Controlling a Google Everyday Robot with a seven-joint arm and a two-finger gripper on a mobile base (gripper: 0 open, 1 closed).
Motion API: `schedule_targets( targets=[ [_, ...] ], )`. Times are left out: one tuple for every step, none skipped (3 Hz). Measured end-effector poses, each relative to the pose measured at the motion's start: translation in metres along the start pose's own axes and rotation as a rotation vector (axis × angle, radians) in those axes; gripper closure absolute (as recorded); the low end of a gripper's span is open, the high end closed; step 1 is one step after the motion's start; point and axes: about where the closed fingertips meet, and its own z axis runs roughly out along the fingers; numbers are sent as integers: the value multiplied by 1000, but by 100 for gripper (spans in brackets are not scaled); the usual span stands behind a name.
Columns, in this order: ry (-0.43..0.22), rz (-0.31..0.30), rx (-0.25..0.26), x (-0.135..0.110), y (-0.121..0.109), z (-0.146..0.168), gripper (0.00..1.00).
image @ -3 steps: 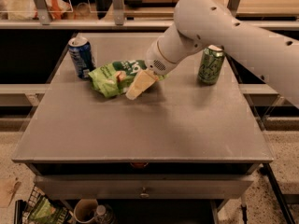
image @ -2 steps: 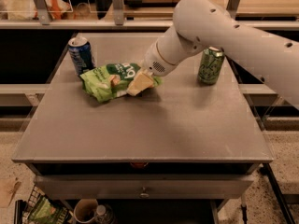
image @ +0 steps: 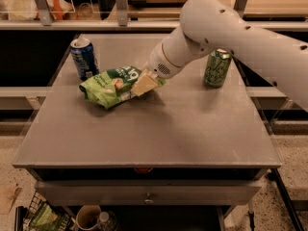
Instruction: Pick green rice chip bag
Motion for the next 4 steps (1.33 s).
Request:
schedule_targets(
  targets=[
    [-20, 5, 36, 0, -11, -23, 100],
    [-51, 1, 96, -7, -30, -56, 100],
    [-84, -11, 137, -16, -43, -80, 100],
    [-112, -21, 166, -23, -52, -98, 100]
  ],
)
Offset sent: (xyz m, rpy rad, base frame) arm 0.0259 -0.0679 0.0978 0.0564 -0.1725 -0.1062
